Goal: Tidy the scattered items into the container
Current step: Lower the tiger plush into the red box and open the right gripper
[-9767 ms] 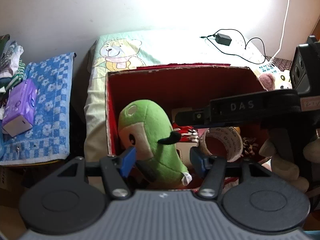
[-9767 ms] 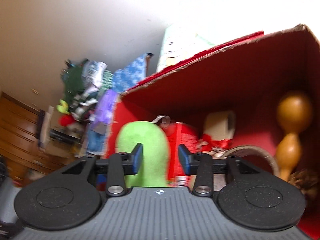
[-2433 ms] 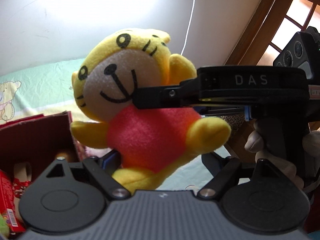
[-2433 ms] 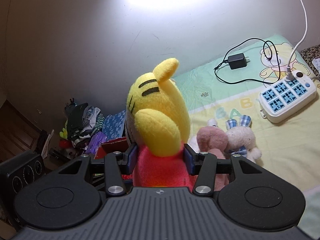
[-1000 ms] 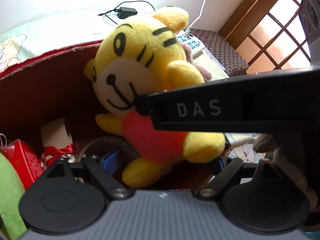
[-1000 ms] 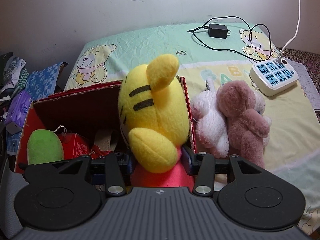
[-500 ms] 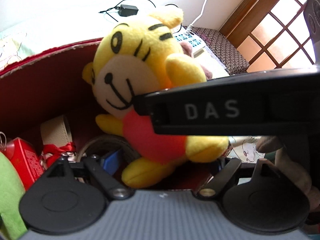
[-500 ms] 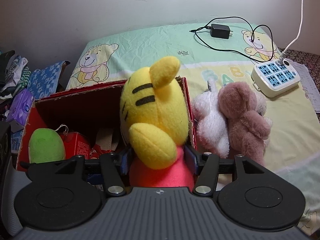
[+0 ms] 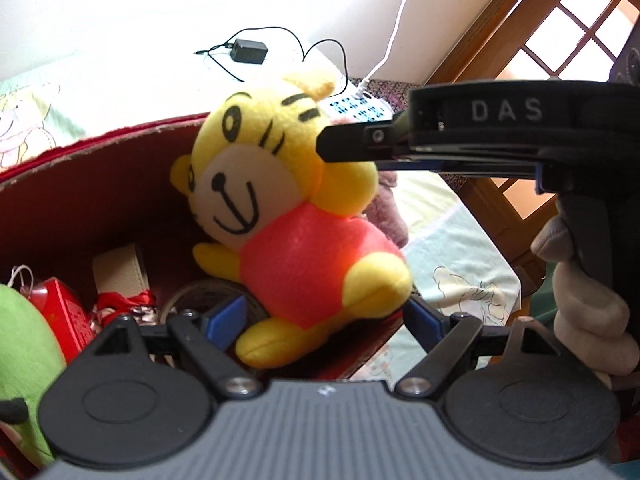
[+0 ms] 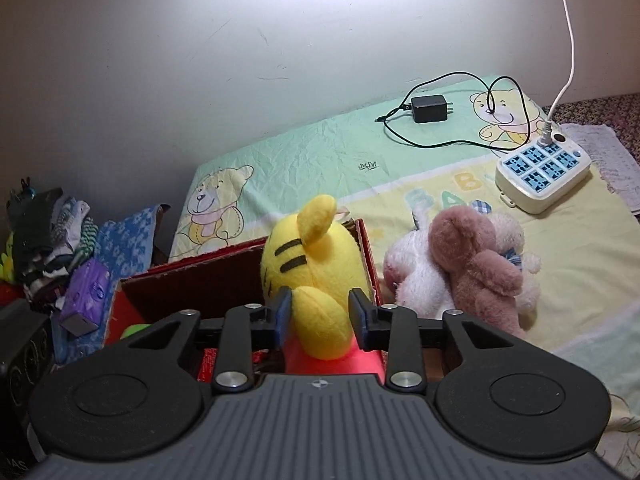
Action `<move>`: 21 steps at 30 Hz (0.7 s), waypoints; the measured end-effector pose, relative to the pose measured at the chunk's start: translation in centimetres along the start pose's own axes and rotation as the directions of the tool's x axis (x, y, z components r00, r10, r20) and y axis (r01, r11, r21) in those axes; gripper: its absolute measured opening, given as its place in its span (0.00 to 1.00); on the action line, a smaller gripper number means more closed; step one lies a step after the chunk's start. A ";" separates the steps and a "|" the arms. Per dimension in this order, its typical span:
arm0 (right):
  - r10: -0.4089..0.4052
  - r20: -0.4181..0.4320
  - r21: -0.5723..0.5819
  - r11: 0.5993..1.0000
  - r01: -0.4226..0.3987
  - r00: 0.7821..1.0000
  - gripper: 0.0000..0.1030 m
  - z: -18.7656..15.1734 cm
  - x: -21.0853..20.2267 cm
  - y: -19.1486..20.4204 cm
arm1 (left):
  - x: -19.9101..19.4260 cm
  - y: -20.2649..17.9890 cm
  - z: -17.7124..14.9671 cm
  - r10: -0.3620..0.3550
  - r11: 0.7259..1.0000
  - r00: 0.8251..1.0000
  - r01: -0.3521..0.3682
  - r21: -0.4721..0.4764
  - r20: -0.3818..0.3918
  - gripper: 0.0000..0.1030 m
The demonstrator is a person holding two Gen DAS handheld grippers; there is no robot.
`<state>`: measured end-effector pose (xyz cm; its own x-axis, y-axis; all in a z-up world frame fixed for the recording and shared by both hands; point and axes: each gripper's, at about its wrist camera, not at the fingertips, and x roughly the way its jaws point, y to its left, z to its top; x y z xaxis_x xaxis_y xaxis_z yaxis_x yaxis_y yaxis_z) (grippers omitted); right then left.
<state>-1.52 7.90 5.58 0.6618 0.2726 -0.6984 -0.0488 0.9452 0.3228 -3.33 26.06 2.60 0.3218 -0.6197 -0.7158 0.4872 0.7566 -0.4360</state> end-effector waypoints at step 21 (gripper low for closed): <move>-0.062 -0.060 -0.113 0.992 0.055 0.996 0.24 -0.7 3.0 0.2 | 3.3 -0.2 1.0 0.033 0.999 0.998 -0.034 -0.008 -0.049 0.84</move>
<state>-0.06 9.01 3.15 0.6173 0.2241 -0.7542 -0.0967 0.9729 0.2099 -1.53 23.64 0.92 0.2975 -0.5832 -0.7559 0.4695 0.7788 -0.4161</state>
